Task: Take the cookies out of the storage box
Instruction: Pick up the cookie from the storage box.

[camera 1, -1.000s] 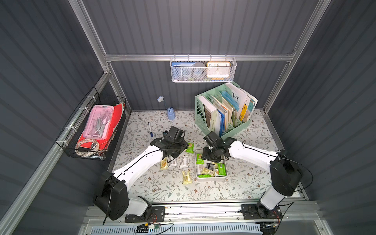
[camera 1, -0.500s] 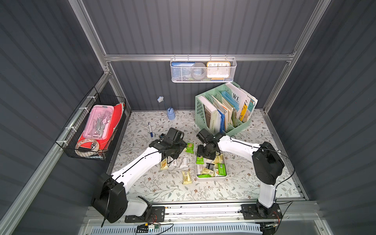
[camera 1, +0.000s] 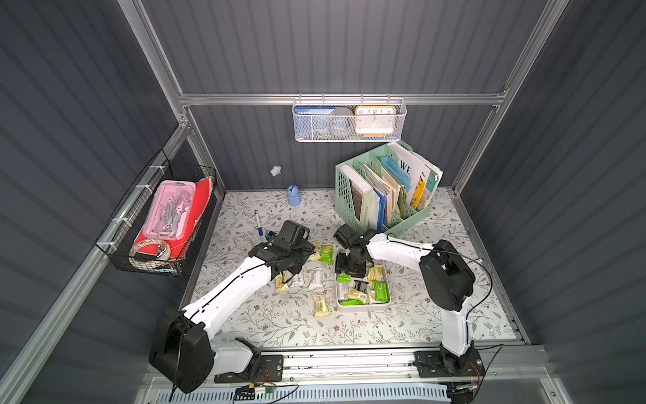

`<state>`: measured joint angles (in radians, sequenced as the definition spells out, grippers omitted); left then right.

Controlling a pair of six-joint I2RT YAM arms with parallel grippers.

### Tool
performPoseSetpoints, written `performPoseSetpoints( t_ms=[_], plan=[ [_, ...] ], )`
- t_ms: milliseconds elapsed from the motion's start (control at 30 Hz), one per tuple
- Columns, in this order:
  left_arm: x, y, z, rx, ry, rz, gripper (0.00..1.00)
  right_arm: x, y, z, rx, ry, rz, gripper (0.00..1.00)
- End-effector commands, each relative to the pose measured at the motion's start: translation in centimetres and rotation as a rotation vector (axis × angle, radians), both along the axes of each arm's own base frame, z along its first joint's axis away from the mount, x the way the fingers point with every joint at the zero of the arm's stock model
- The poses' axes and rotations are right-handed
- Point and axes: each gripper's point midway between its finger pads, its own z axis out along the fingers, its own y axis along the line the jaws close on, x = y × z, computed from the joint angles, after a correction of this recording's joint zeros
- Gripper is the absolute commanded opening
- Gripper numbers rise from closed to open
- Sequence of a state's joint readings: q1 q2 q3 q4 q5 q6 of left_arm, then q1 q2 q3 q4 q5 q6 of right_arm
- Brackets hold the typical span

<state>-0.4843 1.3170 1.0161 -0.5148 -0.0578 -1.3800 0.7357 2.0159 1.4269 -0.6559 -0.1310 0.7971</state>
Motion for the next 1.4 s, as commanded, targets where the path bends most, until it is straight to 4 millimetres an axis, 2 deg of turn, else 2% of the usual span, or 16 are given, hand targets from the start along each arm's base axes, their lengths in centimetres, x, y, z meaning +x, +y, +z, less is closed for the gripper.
performPoseSetpoints(
  t_ms=[0,200,333,500,800,900,1067,1200,1367],
  plan=[
    [-0.6,1.0,-0.2,0.014,0.013,0.03,0.62,-0.1,-0.5,-0.2,-0.043,0.005,0.014,0.62],
    [-0.6,0.9,-0.2,0.011,0.011,0.026,0.62,-0.2,-2.8,-0.1,-0.157,-0.017,0.033,0.57],
    [-0.6,0.8,-0.2,0.009,0.008,0.026,0.62,0.1,-2.9,0.2,-0.205,-0.041,0.074,0.56],
    [-0.6,1.1,0.2,0.013,-0.001,0.029,0.62,0.7,-3.1,-0.5,-0.249,-0.043,0.079,0.57],
    [-0.3,1.2,0.5,0.006,-0.019,0.038,0.61,0.9,-2.4,-1.5,-0.233,-0.025,0.085,0.55],
    [-0.4,1.3,0.6,0.005,-0.023,0.042,0.61,1.2,-2.4,-1.4,-0.239,-0.032,0.08,0.52],
    [-0.8,1.8,0.7,0.006,-0.026,0.061,0.61,1.3,-2.0,-0.7,-0.225,-0.041,0.083,0.45],
    [-1.2,2.7,1.0,0.021,-0.036,0.082,0.61,1.1,-1.6,0.9,-0.191,-0.05,0.091,0.42],
    [-1.7,3.6,1.0,0.027,-0.039,0.109,0.61,0.8,-2.2,3.2,-0.182,-0.087,0.092,0.41]
  ],
)
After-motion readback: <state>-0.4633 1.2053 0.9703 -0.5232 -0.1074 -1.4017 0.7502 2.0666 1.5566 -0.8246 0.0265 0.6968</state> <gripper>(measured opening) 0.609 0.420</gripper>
